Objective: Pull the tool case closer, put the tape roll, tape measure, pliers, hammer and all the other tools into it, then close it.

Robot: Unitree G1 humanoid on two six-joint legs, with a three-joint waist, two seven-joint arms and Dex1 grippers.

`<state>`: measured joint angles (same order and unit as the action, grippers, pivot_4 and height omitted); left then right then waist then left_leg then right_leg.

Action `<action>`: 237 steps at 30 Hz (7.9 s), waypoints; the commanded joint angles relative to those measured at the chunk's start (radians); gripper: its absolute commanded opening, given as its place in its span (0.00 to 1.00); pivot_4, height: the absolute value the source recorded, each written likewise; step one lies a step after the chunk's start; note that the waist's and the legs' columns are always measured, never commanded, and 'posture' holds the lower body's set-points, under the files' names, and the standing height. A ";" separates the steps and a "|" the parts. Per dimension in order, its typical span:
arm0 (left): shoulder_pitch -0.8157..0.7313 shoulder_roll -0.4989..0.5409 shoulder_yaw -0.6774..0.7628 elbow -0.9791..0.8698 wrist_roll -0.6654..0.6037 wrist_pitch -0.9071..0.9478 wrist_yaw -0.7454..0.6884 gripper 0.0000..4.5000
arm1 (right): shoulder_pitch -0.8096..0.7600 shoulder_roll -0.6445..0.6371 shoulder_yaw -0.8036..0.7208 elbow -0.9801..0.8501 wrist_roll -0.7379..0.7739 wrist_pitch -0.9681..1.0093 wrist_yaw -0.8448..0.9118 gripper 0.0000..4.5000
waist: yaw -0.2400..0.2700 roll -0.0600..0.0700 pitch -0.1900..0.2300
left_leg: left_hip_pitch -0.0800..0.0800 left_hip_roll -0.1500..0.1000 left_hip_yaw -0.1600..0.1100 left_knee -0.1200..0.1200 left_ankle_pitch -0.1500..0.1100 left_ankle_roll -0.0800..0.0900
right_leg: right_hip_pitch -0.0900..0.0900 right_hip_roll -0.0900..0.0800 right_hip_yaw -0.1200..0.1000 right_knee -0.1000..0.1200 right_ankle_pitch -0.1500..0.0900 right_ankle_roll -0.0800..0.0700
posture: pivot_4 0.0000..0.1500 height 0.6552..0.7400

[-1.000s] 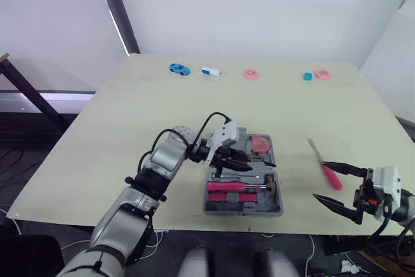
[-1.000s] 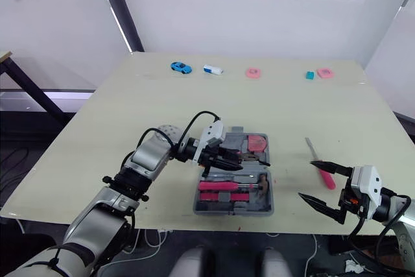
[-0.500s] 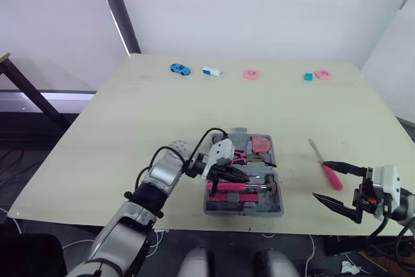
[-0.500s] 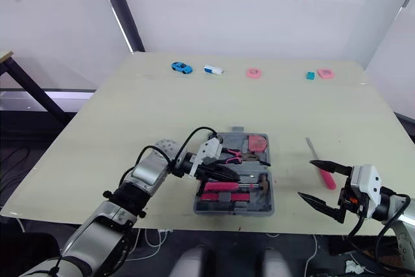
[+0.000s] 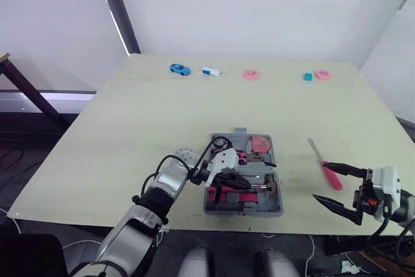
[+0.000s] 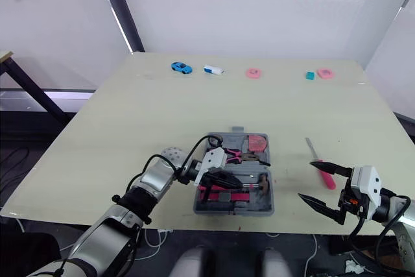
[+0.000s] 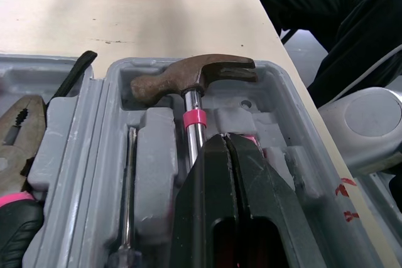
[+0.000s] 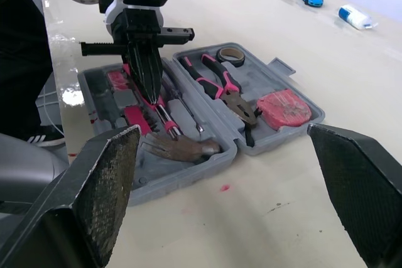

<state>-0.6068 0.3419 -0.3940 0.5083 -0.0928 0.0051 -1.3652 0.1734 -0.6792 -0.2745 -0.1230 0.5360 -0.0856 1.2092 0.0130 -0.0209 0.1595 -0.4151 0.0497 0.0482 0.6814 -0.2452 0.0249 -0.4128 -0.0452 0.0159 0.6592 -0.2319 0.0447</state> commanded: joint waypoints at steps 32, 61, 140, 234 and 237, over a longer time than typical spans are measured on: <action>0.028 0.020 -0.067 0.220 0.195 -0.352 0.089 0.00 | -0.010 -0.018 -0.032 -0.027 0.020 0.009 0.004 1.00 | 0.000 0.004 -0.013 | 0.003 0.001 0.000 0.003 0.001 0.002 | 0.003 0.000 0.001 0.000 -0.001 0.003 | 1.00 0.99; -0.022 0.052 -0.149 0.354 0.378 -0.482 0.336 0.00 | -0.010 -0.013 -0.027 -0.033 0.020 0.013 -0.001 1.00 | 0.000 0.009 -0.022 | 0.009 0.001 -0.001 0.002 0.001 0.002 | 0.005 -0.001 0.002 0.000 -0.002 0.003 | 1.00 0.99; 0.700 0.382 0.761 -0.714 -0.519 0.308 0.240 0.98 | 0.005 0.091 -0.146 0.178 -0.074 0.175 -0.404 1.00 | -0.023 0.003 -0.006 | 0.001 0.005 0.001 -0.017 0.001 0.002 | -0.007 -0.008 0.000 -0.014 -0.002 -0.002 | 1.00 0.99; 0.391 0.529 0.522 -0.700 -0.545 0.253 -0.140 1.00 | -0.416 -0.247 0.245 0.155 -0.158 0.184 0.252 1.00 | -0.023 0.002 -0.003 | 0.000 0.004 0.003 -0.014 0.001 0.002 | -0.004 0.001 -0.001 -0.012 -0.002 0.000 | 1.00 0.99; 0.405 0.525 0.527 -0.715 -0.547 0.252 -0.127 1.00 | -0.542 -0.288 0.396 0.347 -0.231 -0.064 0.395 1.00 | -0.024 0.002 -0.002 | 0.000 0.004 0.003 -0.013 0.001 0.002 | -0.004 0.001 0.000 -0.012 -0.001 0.000 | 1.00 0.99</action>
<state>-0.2035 0.8663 0.1124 -0.1775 -0.6223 0.2587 -1.4973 -0.3361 -0.9410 0.0699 0.1603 0.3312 -0.0241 1.5337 -0.0107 -0.0184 0.1576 -0.4149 0.0534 0.0517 0.6686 -0.2440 0.0271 -0.4166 -0.0441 0.0161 0.6469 -0.2332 0.0446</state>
